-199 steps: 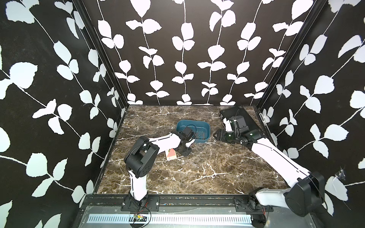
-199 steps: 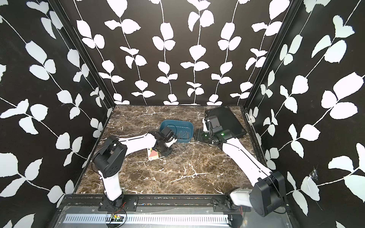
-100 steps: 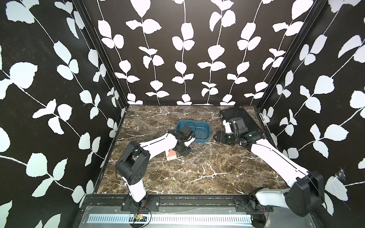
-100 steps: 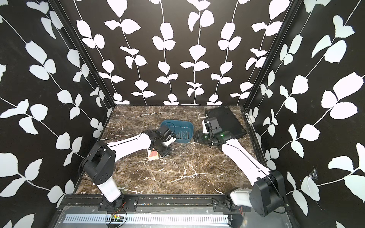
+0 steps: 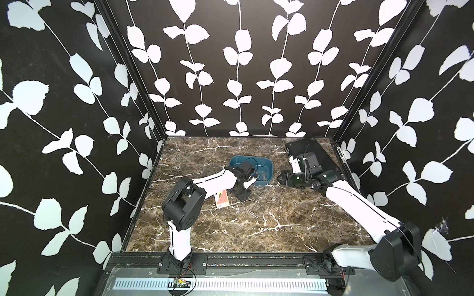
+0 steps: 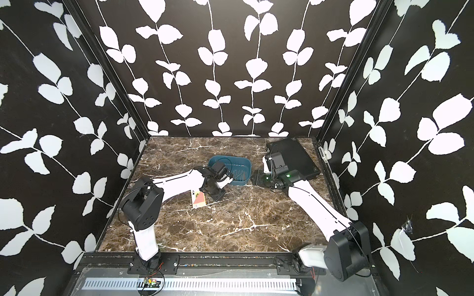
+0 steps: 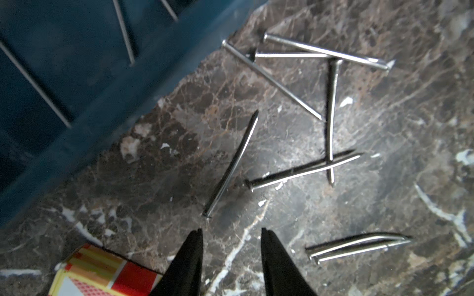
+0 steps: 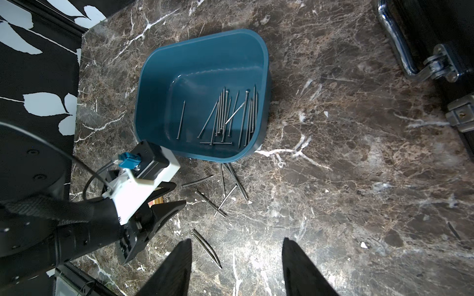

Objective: Put the nails on the desktop into the storage box
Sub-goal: Pick up the nail from the center of the board.

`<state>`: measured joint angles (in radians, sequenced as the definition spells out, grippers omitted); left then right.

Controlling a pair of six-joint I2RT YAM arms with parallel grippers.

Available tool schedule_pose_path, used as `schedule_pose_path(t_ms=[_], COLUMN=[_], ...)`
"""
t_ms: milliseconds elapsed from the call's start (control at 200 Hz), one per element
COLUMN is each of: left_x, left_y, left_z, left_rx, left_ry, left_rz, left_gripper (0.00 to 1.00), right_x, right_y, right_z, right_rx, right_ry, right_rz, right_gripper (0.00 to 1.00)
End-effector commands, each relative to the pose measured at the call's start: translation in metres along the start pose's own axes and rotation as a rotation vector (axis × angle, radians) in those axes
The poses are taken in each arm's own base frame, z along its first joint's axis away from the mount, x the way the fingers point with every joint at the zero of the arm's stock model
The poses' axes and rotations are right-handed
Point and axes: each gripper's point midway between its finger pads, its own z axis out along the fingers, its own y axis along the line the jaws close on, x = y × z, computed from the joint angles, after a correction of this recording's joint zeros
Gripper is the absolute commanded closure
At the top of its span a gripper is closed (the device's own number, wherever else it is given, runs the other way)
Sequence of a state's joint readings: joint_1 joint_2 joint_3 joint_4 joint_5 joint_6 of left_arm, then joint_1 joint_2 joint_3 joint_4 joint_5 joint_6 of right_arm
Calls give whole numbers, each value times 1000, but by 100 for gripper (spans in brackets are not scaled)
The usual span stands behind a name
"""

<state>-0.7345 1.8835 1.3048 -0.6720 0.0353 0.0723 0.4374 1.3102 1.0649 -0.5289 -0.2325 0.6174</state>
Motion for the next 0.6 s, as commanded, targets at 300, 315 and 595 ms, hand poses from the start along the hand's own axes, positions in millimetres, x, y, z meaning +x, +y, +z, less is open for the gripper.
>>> schedule_pose_path(t_ms=[300, 315, 595], left_x=[10, 11, 29], left_y=[-1, -1, -6], left_z=[21, 22, 34], left_rx=[5, 5, 30], left_ry=[79, 82, 120], left_rz=[76, 78, 48], left_gripper=[62, 62, 86], right_x=[-3, -3, -6], right_y=[-2, -2, 2], right_z=[8, 8, 11], right_rx=[2, 1, -20], right_ry=[10, 10, 8], right_rz=[-3, -1, 16], right_gripper=[41, 41, 41])
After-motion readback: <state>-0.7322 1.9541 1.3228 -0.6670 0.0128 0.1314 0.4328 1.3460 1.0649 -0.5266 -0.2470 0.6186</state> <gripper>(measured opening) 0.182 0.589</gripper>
